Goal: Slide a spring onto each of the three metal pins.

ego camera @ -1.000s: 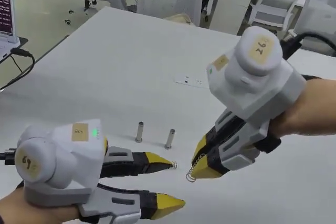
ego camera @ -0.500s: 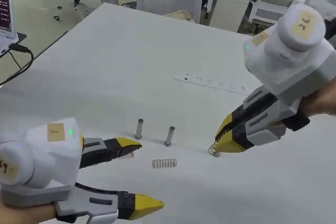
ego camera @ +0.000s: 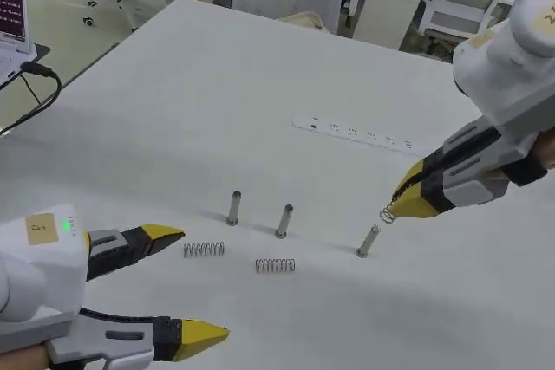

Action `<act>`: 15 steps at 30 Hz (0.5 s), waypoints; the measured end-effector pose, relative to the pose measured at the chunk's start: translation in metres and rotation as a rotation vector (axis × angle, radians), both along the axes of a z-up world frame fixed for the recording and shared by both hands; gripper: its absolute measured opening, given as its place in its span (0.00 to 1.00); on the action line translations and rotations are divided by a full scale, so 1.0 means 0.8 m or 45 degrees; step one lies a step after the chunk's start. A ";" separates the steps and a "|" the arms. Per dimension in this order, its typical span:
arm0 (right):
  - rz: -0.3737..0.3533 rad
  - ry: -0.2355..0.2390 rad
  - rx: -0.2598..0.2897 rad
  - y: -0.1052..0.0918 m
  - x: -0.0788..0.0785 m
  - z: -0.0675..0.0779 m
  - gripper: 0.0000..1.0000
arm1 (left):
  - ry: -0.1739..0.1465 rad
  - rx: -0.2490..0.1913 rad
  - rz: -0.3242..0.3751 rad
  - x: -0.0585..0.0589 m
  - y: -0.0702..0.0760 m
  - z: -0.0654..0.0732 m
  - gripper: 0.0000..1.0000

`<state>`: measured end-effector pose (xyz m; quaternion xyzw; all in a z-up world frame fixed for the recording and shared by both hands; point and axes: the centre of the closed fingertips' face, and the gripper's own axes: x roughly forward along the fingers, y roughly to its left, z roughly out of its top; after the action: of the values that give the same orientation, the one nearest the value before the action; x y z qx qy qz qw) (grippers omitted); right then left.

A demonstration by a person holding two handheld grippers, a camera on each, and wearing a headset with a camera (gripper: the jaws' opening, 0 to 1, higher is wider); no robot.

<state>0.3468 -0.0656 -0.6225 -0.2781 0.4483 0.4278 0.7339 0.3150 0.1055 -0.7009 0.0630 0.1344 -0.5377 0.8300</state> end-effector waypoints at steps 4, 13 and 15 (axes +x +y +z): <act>-0.028 0.005 -0.029 -0.013 0.016 -0.006 0.08 | 0.006 0.003 0.012 0.001 0.002 -0.001 0.70; -0.055 0.059 -0.072 -0.029 0.046 -0.039 0.08 | 0.003 0.026 0.013 -0.001 0.003 -0.002 0.71; -0.057 0.070 -0.099 -0.032 0.051 -0.048 0.08 | 0.002 0.023 0.018 -0.001 0.003 -0.001 0.71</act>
<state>0.3874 -0.0914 -0.6610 -0.2845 0.4907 0.4010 0.7194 0.3141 0.1079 -0.7020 0.0690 0.1404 -0.5307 0.8330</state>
